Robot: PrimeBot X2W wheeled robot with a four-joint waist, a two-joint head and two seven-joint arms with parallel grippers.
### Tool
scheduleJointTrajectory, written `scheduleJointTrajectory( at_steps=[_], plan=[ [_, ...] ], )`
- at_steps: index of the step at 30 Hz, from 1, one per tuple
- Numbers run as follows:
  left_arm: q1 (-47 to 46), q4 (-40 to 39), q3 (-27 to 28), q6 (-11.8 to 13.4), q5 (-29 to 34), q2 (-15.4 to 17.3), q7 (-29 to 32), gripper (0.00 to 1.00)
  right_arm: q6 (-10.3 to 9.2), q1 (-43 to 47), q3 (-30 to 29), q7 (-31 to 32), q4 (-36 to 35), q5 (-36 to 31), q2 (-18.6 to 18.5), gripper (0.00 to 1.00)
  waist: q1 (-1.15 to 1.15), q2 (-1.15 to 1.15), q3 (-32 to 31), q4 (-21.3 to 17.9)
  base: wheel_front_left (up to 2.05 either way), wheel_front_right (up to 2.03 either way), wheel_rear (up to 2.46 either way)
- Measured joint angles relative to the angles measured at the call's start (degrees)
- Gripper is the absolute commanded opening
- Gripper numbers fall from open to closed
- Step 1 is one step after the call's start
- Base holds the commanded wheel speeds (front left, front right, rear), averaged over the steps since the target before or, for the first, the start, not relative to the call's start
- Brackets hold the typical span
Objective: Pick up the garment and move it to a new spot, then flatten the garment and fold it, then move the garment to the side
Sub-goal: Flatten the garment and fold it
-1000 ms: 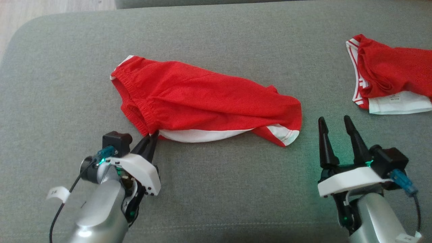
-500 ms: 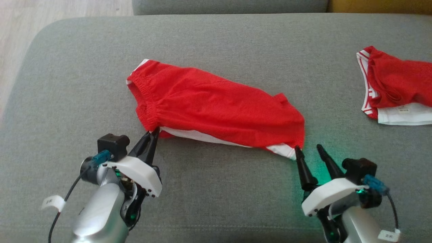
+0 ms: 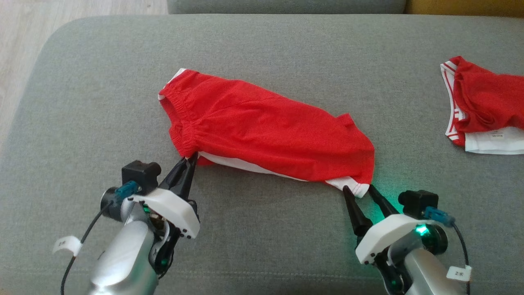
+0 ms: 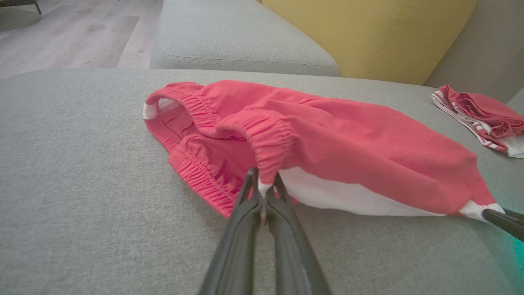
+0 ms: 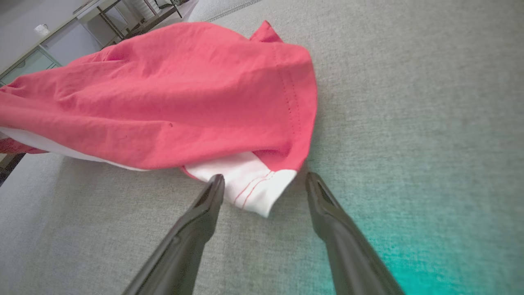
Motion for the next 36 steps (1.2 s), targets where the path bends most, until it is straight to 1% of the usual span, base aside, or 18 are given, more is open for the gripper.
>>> scheduleJointTrajectory(
  at_steps=[7,8,9,10,12,18,22,27,31,36],
  plan=[
    [0.0,0.0,-0.2,0.3,0.0,0.0,0.0,0.0,-0.01,-1.0,1.2,0.1,1.0,0.9,0.0,1.0,0.0,0.0,-0.2,0.0,0.0,0.0,0.0],
    [0.0,0.0,-0.3,0.4,0.0,0.0,0.0,0.0,0.0,-1.2,1.3,0.1,1.1,1.0,0.0,0.67,0.0,0.0,-0.2,0.0,0.0,0.0,0.0],
    [0.0,0.0,-0.3,0.4,0.0,0.0,0.0,0.0,0.0,-1.2,1.4,0.1,1.2,1.1,0.0,0.42,0.0,0.0,-0.3,0.0,0.0,0.0,0.0],
    [0.0,0.0,-0.3,0.4,0.0,0.0,0.0,0.0,0.0,-1.2,1.5,0.1,1.3,1.1,0.0,0.29,0.0,0.0,-0.3,0.0,0.0,0.0,0.0],
    [0.0,0.1,-0.4,0.4,0.0,0.0,0.0,0.0,0.0,-1.2,1.5,-0.4,1.5,1.1,0.0,0.0,0.0,0.0,-0.5,0.0,0.0,0.0,0.0],
    [0.0,0.5,-0.6,0.4,0.0,0.3,0.0,0.0,0.0,-1.2,1.3,-1.8,1.5,0.8,-0.9,0.0,0.0,0.0,-1.4,0.0,0.0,0.0,0.0],
    [0.0,0.5,-0.7,0.5,-0.2,0.5,0.1,0.0,0.0,-1.2,1.3,-2.4,1.2,-1.2,-2.7,0.0,0.0,0.0,-2.4,0.1,0.0,0.0,0.0],
    [0.1,-0.8,-0.7,0.5,-0.2,1.1,0.5,0.0,-0.01,-1.2,1.2,-4.4,-1.5,-4.5,-5.6,0.0,0.0,0.0,-4.1,0.0,0.0,0.0,0.0],
    [0.1,-4.1,-1.2,0.5,-0.8,2.2,2.2,0.0,-0.01,-1.3,0.9,-6.5,-5.1,-8.1,-8.6,0.0,0.0,0.0,-5.6,-0.1,0.0,0.0,0.0],
    [0.1,-12.2,-1.8,0.4,-2.2,3.7,7.5,0.0,0.0,-3.0,-1.8,-8.0,-11.3,-12.0,-11.8,0.0,0.0,0.0,-7.7,-0.1,0.0,0.0,0.0]
  ],
)
